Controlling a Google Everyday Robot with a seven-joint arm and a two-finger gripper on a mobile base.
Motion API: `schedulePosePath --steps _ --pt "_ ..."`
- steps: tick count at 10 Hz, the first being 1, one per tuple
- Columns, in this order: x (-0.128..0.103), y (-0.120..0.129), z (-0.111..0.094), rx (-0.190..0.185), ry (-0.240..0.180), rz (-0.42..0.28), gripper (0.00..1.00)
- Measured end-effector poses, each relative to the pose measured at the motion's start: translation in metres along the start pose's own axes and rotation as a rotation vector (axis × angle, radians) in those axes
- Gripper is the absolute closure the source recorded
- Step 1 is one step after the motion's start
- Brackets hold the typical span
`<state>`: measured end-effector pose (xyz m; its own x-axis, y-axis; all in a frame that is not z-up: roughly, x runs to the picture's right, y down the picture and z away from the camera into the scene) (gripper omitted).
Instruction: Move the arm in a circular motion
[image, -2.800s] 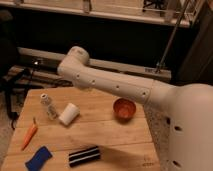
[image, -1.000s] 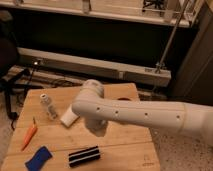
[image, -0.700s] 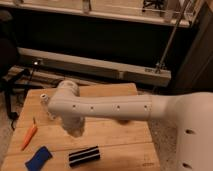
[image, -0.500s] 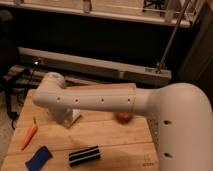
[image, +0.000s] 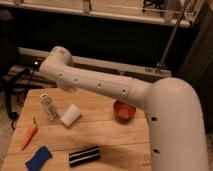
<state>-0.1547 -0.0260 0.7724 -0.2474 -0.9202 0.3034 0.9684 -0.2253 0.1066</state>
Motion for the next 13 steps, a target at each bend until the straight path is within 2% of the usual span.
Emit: schedulePosePath --steps 1,2,3,4,5,6,7,8,9,11,13 --pt "0.011 0.025 0.005 -0.006 0.029 0.047 1.00" --pt "0.019 0.062 0.011 -0.020 0.058 0.119 1.00" --pt "0.020 0.106 0.014 -0.041 0.084 0.206 1.00" --pt "0.015 0.140 0.014 -0.065 0.098 0.269 1.00" --pt "0.007 0.165 0.013 -0.088 0.104 0.312 1.00" --pt "-0.016 0.207 0.007 -0.140 0.101 0.380 1.00" --pt "-0.038 0.232 -0.002 -0.182 0.085 0.427 1.00" --pt "-0.062 0.242 -0.010 -0.207 0.058 0.457 1.00" --pt "-0.089 0.241 -0.019 -0.222 0.019 0.469 1.00" --pt "-0.157 0.215 -0.040 -0.230 -0.093 0.451 1.00" --pt "-0.229 0.175 -0.050 -0.225 -0.227 0.400 1.00"
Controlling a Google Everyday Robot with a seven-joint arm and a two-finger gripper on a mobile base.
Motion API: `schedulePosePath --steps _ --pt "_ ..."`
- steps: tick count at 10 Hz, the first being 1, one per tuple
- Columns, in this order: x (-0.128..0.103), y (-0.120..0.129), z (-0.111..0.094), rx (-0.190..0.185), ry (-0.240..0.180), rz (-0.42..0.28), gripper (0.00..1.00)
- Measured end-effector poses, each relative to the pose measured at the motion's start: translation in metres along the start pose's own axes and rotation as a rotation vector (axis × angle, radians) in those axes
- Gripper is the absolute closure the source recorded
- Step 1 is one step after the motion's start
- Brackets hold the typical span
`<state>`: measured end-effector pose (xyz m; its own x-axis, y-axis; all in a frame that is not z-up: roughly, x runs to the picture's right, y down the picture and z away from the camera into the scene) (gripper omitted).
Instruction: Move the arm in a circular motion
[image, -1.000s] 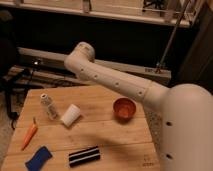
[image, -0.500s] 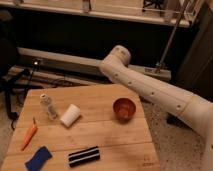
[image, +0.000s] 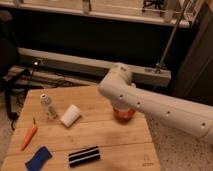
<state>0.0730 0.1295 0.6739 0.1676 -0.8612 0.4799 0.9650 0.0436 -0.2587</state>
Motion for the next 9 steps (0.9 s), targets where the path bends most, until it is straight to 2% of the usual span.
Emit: schedulePosePath --steps 2,3,5,6,7,8,9 --pt "-0.066 -0.028 0.004 0.016 -0.106 -0.077 1.00" --pt "-0.107 -0.061 0.003 0.049 -0.167 -0.154 1.00" --pt "-0.147 -0.122 -0.002 0.123 -0.214 -0.288 1.00" --pt "-0.159 -0.158 -0.007 0.165 -0.220 -0.362 1.00" --pt "-0.164 -0.200 -0.012 0.212 -0.206 -0.449 1.00" --pt "-0.161 -0.241 -0.018 0.251 -0.173 -0.528 1.00" --pt "-0.142 -0.287 -0.028 0.283 -0.102 -0.610 1.00"
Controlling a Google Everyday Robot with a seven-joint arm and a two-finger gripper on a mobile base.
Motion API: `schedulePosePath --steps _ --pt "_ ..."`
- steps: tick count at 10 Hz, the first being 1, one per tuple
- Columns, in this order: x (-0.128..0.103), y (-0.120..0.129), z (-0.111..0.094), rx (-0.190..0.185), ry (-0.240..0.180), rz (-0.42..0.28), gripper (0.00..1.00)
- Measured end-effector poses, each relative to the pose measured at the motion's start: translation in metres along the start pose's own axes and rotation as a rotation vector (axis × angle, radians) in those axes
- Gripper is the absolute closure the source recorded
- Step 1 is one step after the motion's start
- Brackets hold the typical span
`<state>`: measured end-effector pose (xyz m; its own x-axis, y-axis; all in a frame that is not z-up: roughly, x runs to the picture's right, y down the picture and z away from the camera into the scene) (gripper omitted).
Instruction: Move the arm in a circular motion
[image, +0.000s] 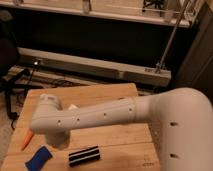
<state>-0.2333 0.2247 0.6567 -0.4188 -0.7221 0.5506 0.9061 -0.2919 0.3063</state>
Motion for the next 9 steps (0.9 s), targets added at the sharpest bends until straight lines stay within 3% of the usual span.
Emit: schedulePosePath --steps 1,3,4,6,8,9 --pt "0.045 -0.011 -0.009 -0.014 0.076 -0.061 1.00" --pt "0.123 0.006 -0.037 -0.082 0.209 -0.105 1.00" --pt "0.177 0.047 -0.067 -0.158 0.300 -0.088 1.00" --pt "0.228 0.138 -0.112 -0.269 0.397 0.010 1.00" --pt "0.252 0.249 -0.149 -0.343 0.476 0.180 1.00" --pt "0.252 0.286 -0.154 -0.355 0.489 0.251 1.00"
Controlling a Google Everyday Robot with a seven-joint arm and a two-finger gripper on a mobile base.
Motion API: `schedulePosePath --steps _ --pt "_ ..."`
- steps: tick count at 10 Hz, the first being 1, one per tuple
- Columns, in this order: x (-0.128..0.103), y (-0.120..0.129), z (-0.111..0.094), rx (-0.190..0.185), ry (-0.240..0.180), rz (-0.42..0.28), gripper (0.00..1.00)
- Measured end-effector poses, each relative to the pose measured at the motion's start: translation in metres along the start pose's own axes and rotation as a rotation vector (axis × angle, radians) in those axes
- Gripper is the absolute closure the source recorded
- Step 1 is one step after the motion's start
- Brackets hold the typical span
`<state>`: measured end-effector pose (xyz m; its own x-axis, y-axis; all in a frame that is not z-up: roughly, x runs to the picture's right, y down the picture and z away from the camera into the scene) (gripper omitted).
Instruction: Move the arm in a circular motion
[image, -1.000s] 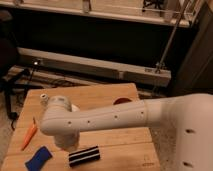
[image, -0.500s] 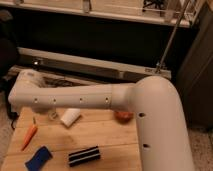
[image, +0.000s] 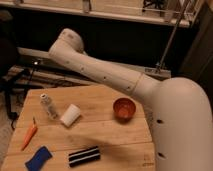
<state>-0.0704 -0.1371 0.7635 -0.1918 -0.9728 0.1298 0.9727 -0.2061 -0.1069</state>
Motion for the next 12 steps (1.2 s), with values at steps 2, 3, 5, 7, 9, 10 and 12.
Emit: schedulePosePath --steps 2,3,5,7,9,10,12 --pt "-0.023 0.081 0.038 -0.055 -0.063 0.214 1.00" --pt "-0.051 0.111 0.053 -0.080 -0.117 0.301 1.00" --pt "-0.116 0.167 0.061 -0.143 -0.215 0.434 1.00" --pt "-0.168 0.195 0.044 -0.170 -0.278 0.502 1.00" --pt "-0.224 0.175 0.008 -0.141 -0.347 0.472 1.00" --pt "-0.250 0.155 -0.006 -0.119 -0.386 0.432 1.00" --pt "-0.295 0.101 -0.032 -0.054 -0.458 0.295 1.00"
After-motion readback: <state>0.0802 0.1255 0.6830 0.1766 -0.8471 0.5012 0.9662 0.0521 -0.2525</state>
